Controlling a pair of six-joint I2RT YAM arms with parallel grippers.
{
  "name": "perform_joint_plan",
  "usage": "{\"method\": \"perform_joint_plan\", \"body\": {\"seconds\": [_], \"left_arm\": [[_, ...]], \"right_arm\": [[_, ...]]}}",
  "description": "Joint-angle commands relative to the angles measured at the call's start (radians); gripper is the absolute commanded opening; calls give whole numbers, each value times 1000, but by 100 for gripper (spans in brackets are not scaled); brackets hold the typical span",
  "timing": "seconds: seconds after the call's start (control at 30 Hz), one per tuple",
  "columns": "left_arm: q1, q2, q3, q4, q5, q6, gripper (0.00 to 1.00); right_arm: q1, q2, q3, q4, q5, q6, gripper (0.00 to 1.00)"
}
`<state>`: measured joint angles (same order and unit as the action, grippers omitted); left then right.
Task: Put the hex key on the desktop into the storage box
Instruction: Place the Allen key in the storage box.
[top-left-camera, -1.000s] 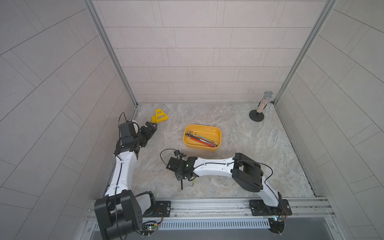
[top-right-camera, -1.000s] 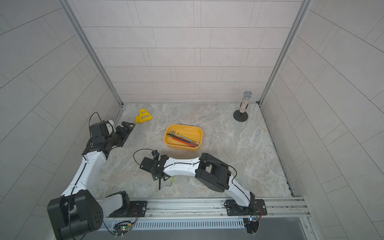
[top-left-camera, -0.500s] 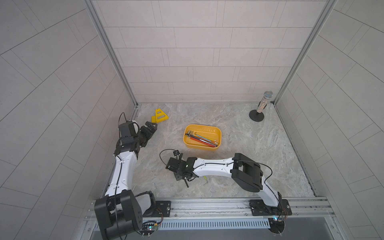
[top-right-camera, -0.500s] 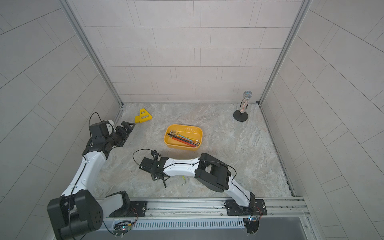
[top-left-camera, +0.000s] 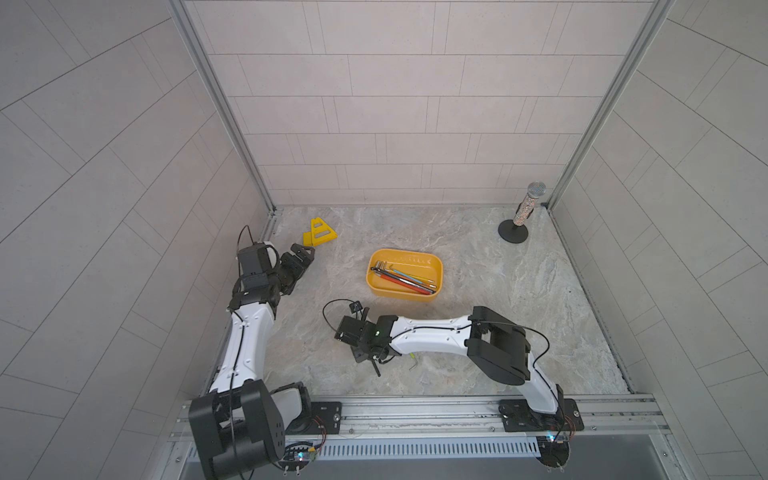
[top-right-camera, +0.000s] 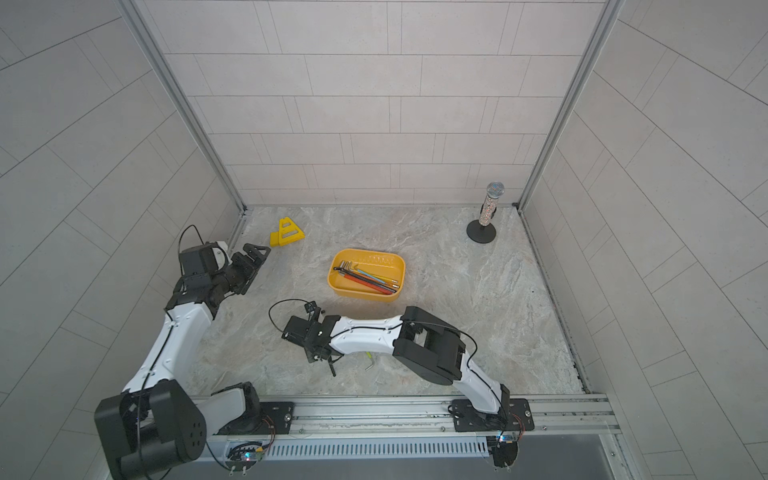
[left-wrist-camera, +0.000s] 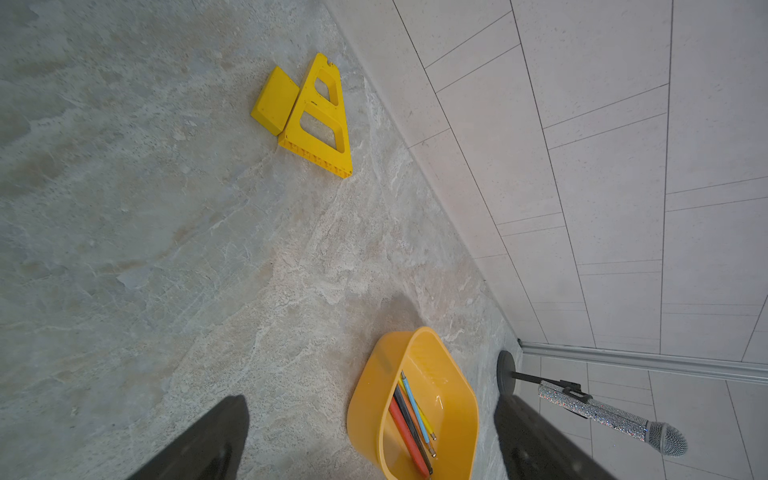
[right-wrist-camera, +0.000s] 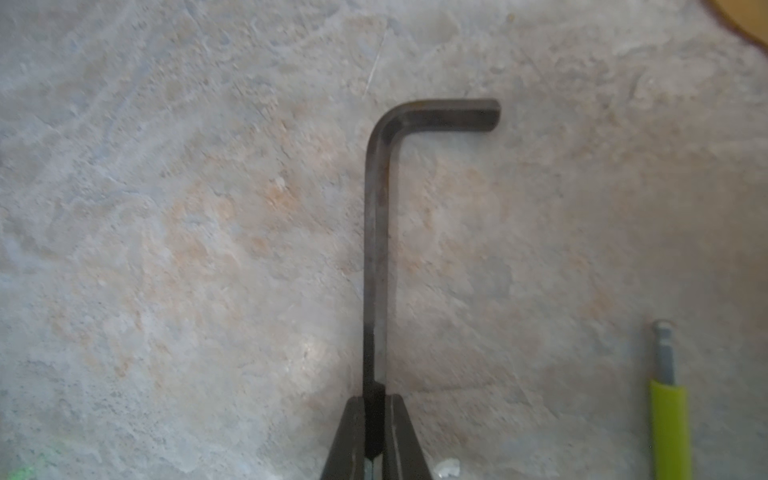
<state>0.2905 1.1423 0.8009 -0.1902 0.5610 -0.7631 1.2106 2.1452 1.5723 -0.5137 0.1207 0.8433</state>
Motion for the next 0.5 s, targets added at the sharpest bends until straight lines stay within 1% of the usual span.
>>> {"method": "perform_joint_plan", "body": {"seconds": [0.0, 0.23, 0.47], "left_arm": [[9, -12, -9, 28, 14, 1, 100], [7, -17, -15, 36, 18, 2, 100], [-4, 54, 5, 16, 52, -5, 100]], "right_arm": [[-12, -93, -6, -32, 33, -22, 0], [-46, -165, -4, -63, 20, -72, 0], [-105, -231, -38, -73, -14, -149, 0]]}}
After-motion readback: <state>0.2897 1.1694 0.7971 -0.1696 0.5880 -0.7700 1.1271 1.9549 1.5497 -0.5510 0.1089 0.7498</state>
